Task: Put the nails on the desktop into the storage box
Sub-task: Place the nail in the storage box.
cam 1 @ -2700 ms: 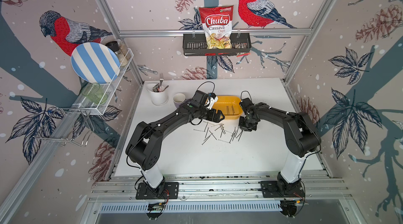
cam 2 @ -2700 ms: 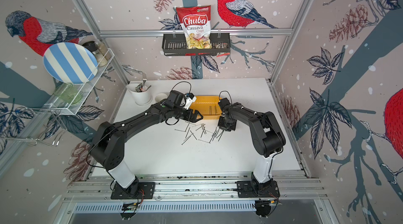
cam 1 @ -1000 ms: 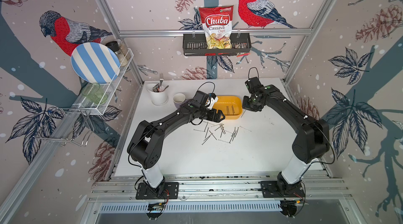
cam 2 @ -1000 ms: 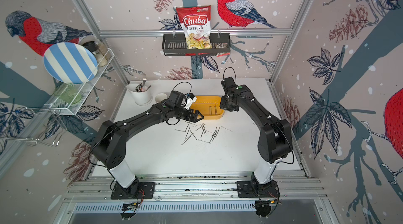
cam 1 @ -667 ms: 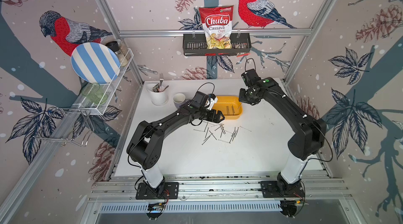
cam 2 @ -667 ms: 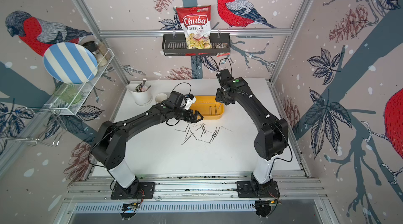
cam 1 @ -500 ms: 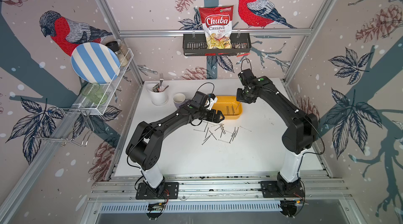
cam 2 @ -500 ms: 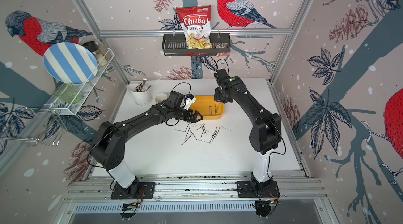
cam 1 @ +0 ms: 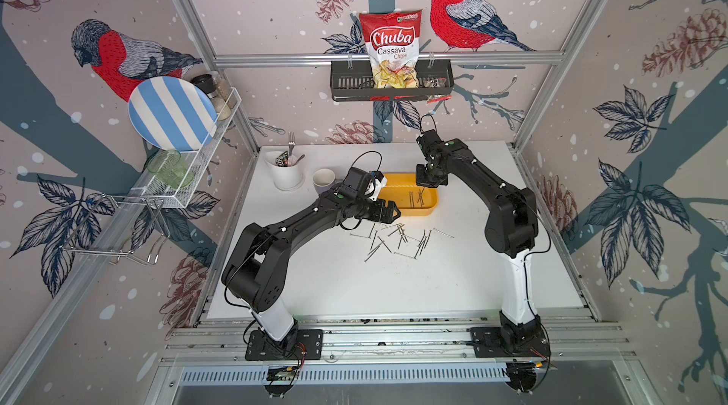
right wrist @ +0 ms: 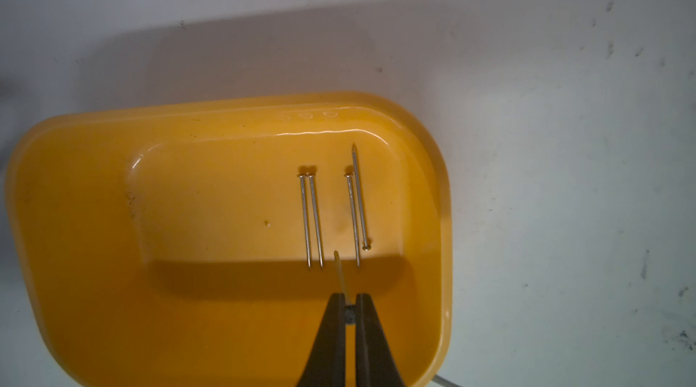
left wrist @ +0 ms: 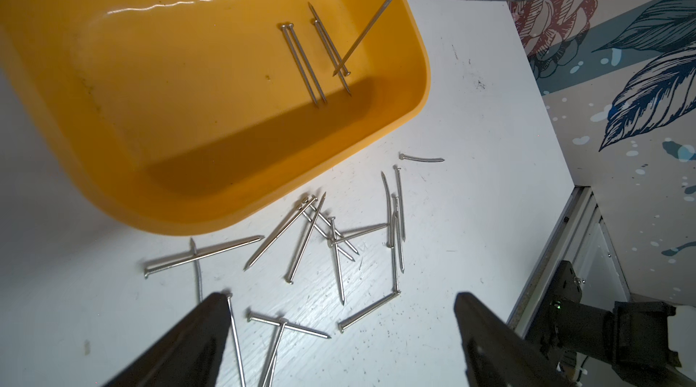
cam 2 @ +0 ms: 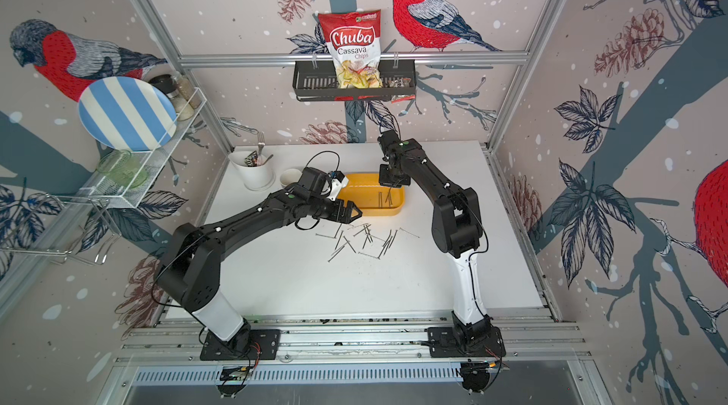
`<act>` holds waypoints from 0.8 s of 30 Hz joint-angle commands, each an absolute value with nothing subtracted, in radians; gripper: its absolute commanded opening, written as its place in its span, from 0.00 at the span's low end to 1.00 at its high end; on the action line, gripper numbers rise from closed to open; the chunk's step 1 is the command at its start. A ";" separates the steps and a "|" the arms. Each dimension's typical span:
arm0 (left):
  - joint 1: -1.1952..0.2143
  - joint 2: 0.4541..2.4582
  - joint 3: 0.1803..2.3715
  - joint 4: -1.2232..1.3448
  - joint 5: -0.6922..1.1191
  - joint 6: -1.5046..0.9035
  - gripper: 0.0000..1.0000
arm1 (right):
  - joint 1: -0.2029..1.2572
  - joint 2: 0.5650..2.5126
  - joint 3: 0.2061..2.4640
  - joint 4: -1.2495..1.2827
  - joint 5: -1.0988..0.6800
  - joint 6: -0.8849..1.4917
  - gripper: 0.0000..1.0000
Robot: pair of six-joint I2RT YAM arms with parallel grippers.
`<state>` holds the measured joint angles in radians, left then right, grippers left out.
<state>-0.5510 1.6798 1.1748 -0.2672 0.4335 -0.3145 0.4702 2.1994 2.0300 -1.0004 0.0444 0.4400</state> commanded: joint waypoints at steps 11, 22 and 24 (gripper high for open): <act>-0.489 1.684 1.190 -0.301 0.461 -0.273 0.95 | 0.469 2.372 2.244 -1.059 0.042 0.444 0.29; -0.472 1.712 1.207 -0.286 0.489 -0.269 0.95 | 0.470 2.283 2.269 -1.066 0.069 0.454 0.32; -0.472 1.718 1.212 -0.277 0.494 -0.273 0.95 | 0.471 2.220 2.210 -1.061 0.086 0.459 0.33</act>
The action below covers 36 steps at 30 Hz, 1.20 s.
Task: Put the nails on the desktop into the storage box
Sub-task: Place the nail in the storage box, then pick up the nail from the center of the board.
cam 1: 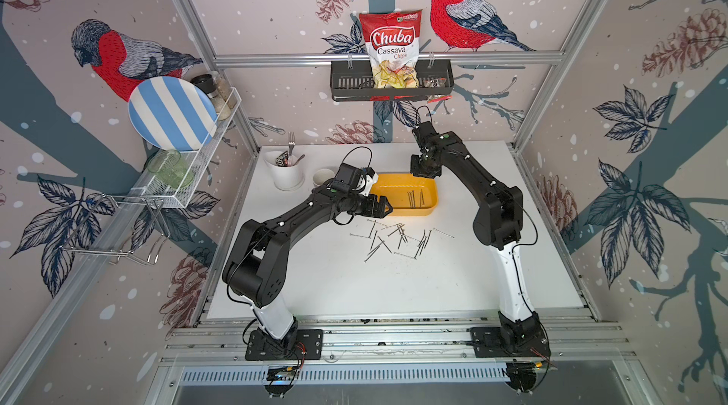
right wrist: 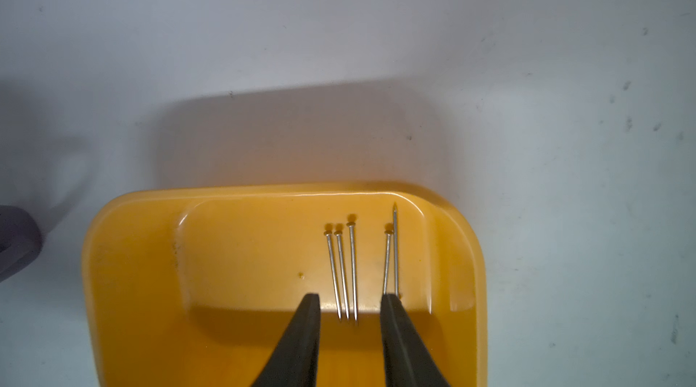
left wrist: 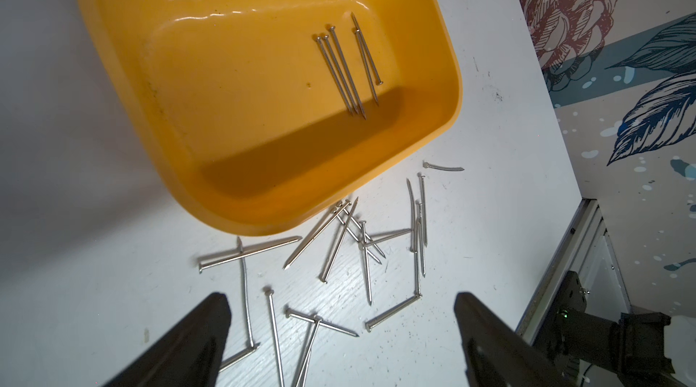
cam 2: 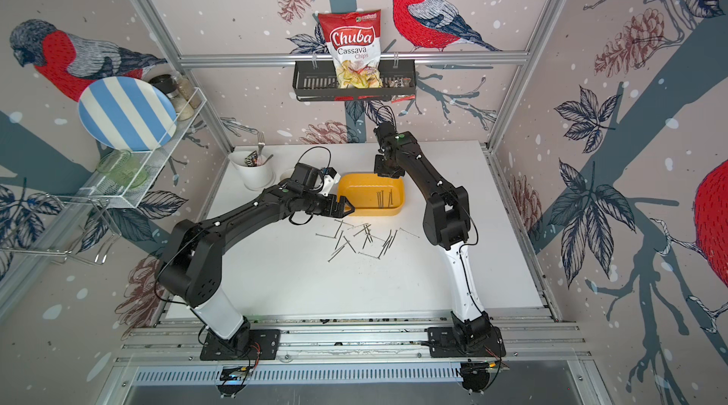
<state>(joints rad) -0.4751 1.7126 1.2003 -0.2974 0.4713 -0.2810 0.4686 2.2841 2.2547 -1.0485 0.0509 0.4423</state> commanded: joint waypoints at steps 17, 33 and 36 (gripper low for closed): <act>-0.473 1.709 1.164 -0.218 0.520 -0.282 0.95 | 0.459 1.542 1.121 -0.539 0.011 0.179 0.45; -0.475 1.637 1.096 -0.236 0.484 -0.263 0.95 | 0.464 1.645 0.949 -0.388 0.094 -0.319 0.50; -0.475 1.632 1.095 -0.238 0.477 -0.267 0.95 | 0.450 1.656 0.946 -0.380 0.046 -0.324 0.50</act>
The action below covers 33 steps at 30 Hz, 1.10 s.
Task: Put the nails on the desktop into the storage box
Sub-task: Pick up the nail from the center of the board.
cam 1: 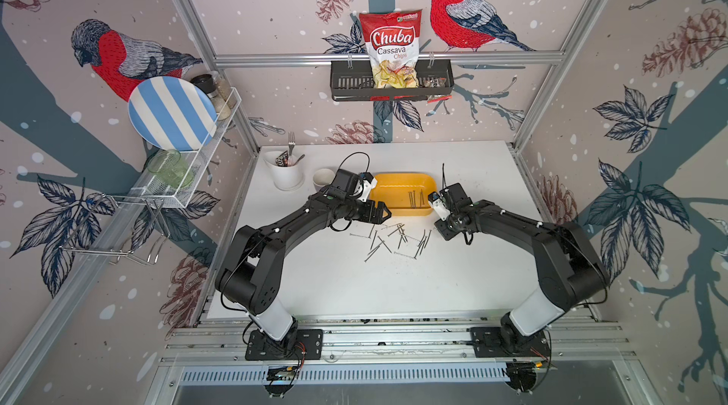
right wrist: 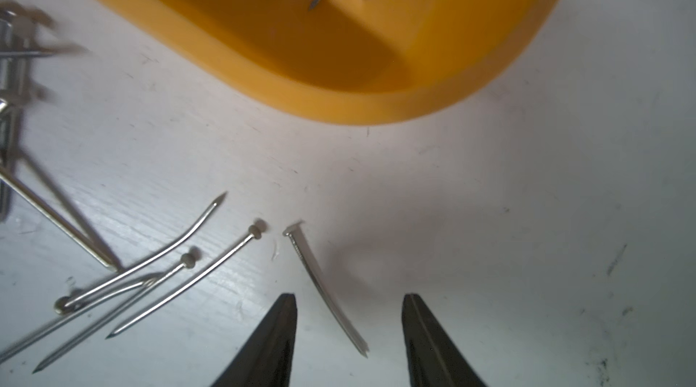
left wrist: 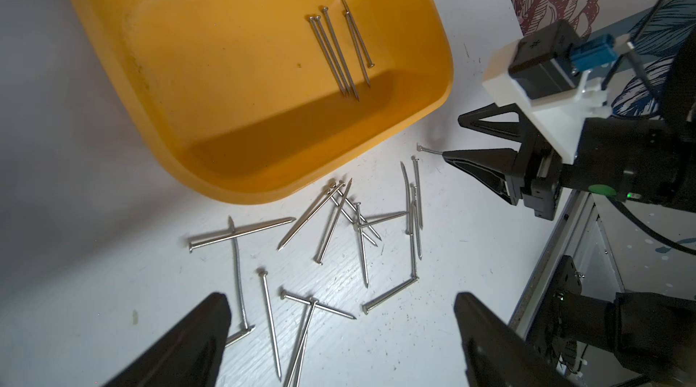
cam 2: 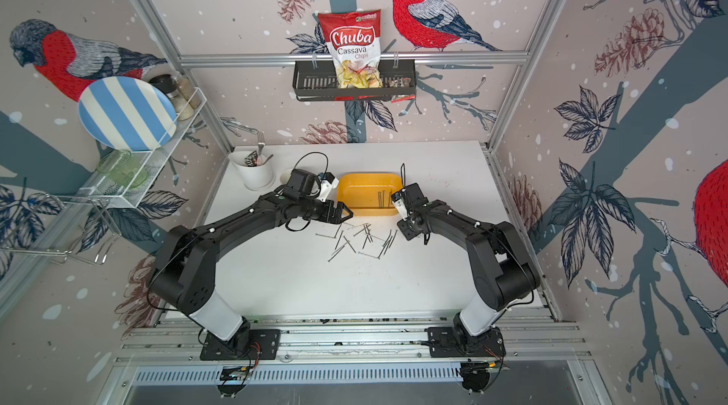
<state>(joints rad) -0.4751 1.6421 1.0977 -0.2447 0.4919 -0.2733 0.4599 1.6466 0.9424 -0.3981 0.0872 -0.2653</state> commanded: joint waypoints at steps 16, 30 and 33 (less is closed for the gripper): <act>-0.475 1.668 1.129 -0.251 0.479 -0.261 0.95 | 0.429 1.764 0.981 -0.409 -0.022 -0.320 0.47; -0.474 1.650 1.108 -0.258 0.468 -0.254 0.95 | 0.456 1.788 0.970 -0.468 -0.016 -0.296 0.20; -0.474 1.646 1.102 -0.250 0.470 -0.260 0.95 | 0.470 1.797 0.974 -0.480 -0.006 -0.288 0.12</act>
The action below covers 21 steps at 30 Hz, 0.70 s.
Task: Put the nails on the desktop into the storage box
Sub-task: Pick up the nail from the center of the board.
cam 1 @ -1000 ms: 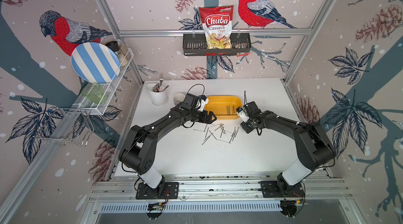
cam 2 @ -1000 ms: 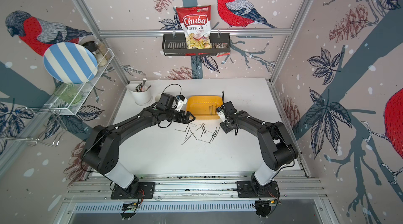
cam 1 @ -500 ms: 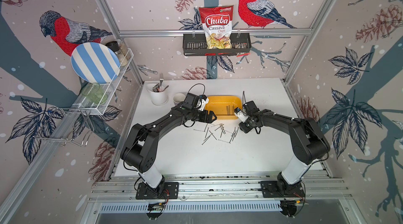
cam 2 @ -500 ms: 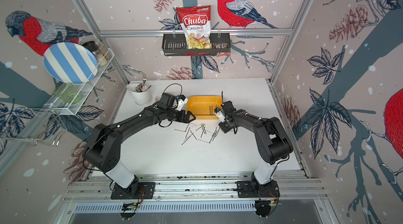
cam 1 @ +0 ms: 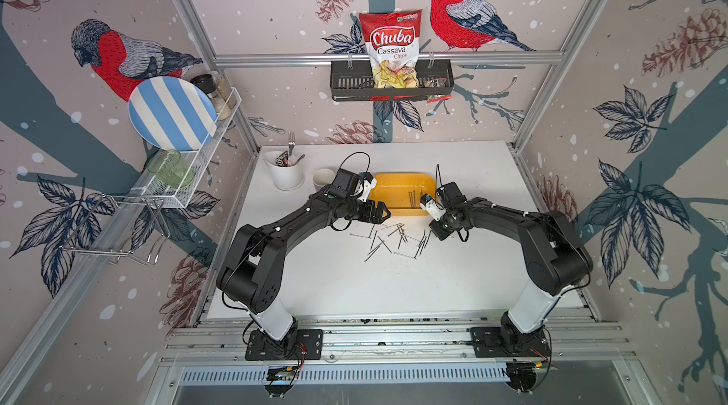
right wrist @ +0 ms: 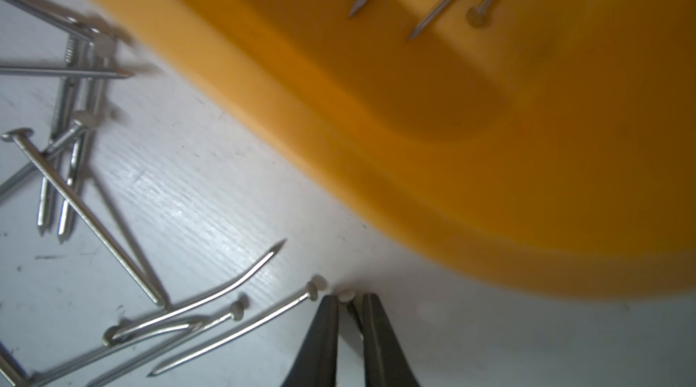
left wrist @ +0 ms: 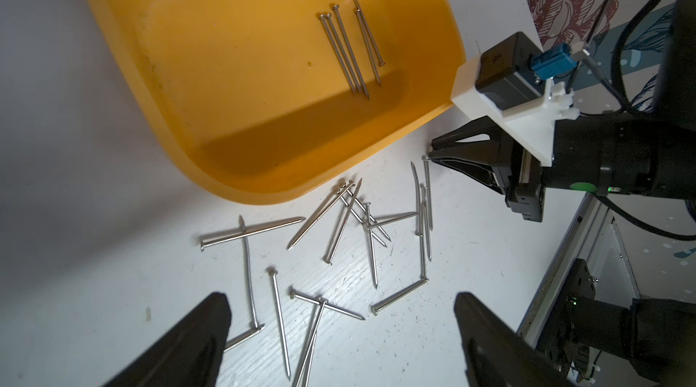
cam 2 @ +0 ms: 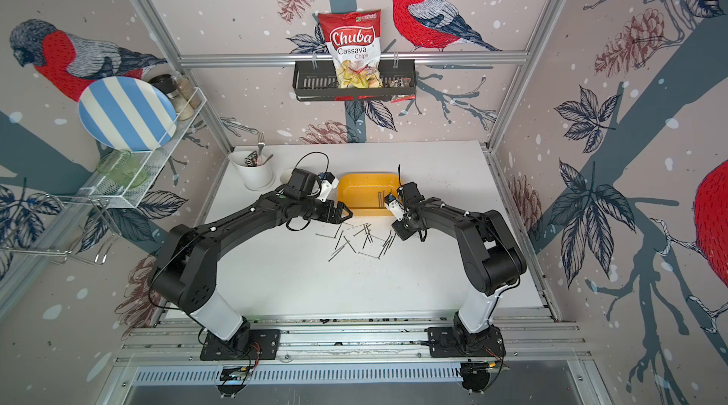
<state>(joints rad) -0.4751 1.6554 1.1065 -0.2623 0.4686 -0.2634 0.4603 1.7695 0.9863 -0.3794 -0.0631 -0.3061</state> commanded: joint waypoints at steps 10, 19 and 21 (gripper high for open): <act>-0.474 1.630 1.090 -0.233 0.471 -0.277 0.95 | 0.454 1.756 1.027 -0.525 0.005 -0.209 0.00; -0.473 1.622 1.083 -0.208 0.467 -0.301 0.95 | 0.427 1.587 1.183 -0.628 -0.098 -0.093 0.00; -0.474 1.623 1.083 -0.198 0.465 -0.310 0.95 | 0.428 1.561 1.228 -0.634 -0.123 -0.060 0.00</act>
